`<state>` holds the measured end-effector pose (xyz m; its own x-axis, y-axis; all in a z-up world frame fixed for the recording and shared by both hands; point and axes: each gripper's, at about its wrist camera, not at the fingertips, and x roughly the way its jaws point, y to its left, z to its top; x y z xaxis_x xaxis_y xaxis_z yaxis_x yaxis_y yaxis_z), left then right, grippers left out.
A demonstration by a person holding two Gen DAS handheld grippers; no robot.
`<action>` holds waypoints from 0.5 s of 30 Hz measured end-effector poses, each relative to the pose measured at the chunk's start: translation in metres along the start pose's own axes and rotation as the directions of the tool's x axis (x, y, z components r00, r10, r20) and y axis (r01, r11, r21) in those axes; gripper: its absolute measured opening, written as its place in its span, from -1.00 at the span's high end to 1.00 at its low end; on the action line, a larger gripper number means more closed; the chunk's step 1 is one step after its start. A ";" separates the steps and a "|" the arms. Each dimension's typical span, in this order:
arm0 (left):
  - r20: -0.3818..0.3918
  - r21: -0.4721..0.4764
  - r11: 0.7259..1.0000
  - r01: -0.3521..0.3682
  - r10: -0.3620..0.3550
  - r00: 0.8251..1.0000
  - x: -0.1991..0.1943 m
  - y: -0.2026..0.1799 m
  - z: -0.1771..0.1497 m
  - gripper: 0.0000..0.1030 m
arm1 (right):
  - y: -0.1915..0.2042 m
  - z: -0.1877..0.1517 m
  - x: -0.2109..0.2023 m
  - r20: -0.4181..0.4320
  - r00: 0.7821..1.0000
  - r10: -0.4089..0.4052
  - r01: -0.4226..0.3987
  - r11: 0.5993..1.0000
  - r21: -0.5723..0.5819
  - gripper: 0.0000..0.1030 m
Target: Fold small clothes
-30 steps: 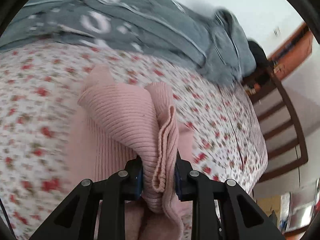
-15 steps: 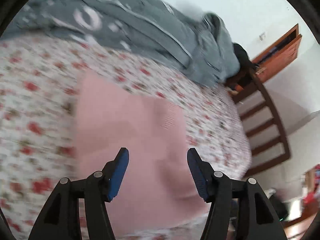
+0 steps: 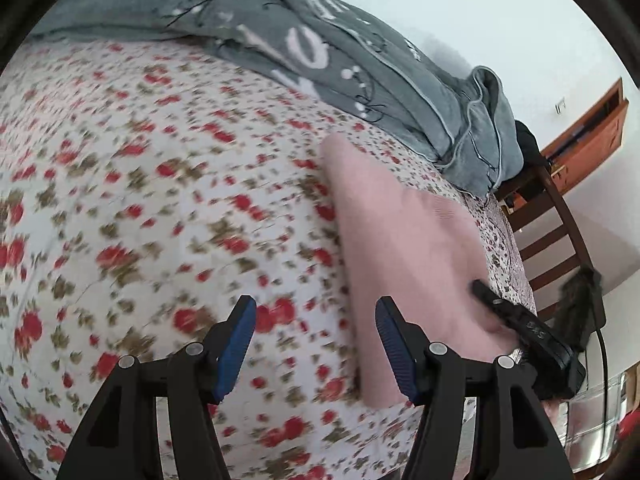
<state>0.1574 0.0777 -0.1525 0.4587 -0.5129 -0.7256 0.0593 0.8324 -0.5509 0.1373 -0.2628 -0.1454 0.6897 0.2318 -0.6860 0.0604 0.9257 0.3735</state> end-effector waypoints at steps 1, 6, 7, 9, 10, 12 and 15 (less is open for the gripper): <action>0.000 -0.011 1.000 0.004 -0.004 1.000 0.001 0.006 -0.003 -0.16 | 0.001 -0.002 -0.009 0.042 0.999 0.018 -0.017 0.999 -0.031 0.57; -0.009 0.000 0.999 0.049 -0.049 0.999 0.009 0.008 -0.010 -0.16 | -0.020 -0.022 -0.025 0.133 0.990 0.052 -0.045 0.998 -0.051 0.59; -0.012 0.014 0.998 0.058 -0.058 0.998 0.010 0.004 -0.012 -0.16 | -0.027 -0.026 -0.013 0.108 0.994 0.004 0.001 0.999 -0.047 0.59; -0.015 0.054 0.996 0.069 -0.069 0.998 0.014 -0.008 -0.015 -0.16 | -0.039 -0.033 0.001 0.086 0.996 -0.033 0.036 0.999 -0.028 0.57; -0.014 0.085 0.994 0.072 -0.072 0.997 0.016 -0.017 -0.018 -0.16 | -0.042 -0.035 0.000 0.093 0.995 -0.018 0.020 1.000 -0.019 0.55; -0.010 0.130 0.990 0.062 -0.061 0.998 0.019 -0.030 -0.022 -0.16 | -0.040 -0.034 -0.009 0.101 0.994 -0.029 0.033 0.999 -0.037 0.42; 0.013 0.203 0.978 0.043 -0.046 0.999 0.022 -0.051 -0.026 -0.17 | -0.028 -0.030 -0.035 0.154 0.984 -0.093 0.106 0.992 -0.074 0.36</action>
<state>0.1411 0.0179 -0.1514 0.4666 -0.5481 -0.6942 0.2579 0.8351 -0.4860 0.0904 -0.2881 -0.1508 0.7842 0.0956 -0.6131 0.0795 0.9645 0.2520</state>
